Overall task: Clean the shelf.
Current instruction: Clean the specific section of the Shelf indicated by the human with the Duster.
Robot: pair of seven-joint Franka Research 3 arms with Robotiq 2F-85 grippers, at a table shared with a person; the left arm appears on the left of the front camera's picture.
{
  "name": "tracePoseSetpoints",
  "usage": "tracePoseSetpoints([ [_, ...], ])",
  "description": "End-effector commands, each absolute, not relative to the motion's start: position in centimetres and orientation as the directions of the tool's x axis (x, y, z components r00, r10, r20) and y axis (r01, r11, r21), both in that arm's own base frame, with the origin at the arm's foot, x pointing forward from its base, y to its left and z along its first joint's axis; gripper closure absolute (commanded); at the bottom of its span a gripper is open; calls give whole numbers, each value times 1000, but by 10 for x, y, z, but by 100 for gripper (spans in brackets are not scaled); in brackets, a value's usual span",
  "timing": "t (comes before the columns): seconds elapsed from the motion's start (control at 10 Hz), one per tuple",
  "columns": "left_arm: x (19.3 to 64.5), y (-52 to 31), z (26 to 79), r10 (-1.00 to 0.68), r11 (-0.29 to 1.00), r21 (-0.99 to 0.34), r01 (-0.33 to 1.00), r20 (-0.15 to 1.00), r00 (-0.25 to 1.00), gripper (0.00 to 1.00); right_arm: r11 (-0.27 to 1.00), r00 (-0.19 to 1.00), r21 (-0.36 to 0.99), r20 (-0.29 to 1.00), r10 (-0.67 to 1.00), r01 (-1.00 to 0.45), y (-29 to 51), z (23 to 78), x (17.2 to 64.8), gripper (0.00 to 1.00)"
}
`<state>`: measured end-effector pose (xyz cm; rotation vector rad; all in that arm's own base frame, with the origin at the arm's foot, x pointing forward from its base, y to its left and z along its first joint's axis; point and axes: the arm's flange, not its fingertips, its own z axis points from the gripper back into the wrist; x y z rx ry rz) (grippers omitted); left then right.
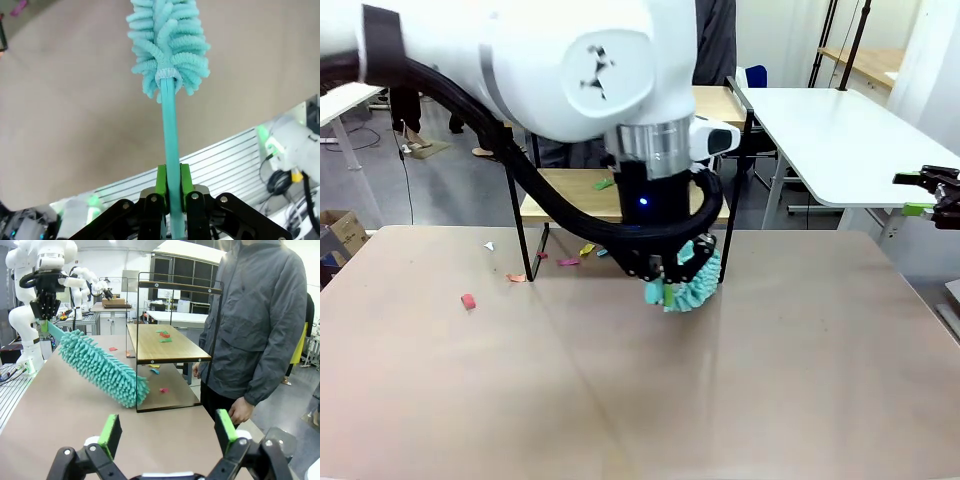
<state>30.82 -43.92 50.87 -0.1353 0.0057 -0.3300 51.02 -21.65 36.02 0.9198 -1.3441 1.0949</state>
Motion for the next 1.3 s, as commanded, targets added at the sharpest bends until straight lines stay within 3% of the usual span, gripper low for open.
tracePoseSetpoints([
  [0.0,303,-457,489,-242,961,-119,251,80,967,87,267,-83,-100,994,76,-958,-216,363,511,0],
  [0.3,303,-494,468,-153,985,-44,165,203,967,87,267,-83,-100,994,76,-958,-216,363,511,0],
  [0.6,316,-522,449,-118,988,-56,141,300,947,87,267,-83,-100,994,76,-958,-216,363,511,0],
  [1.2,370,-537,410,-33,994,-86,63,312,950,87,267,-83,-100,994,76,-958,-216,363,511,0],
])
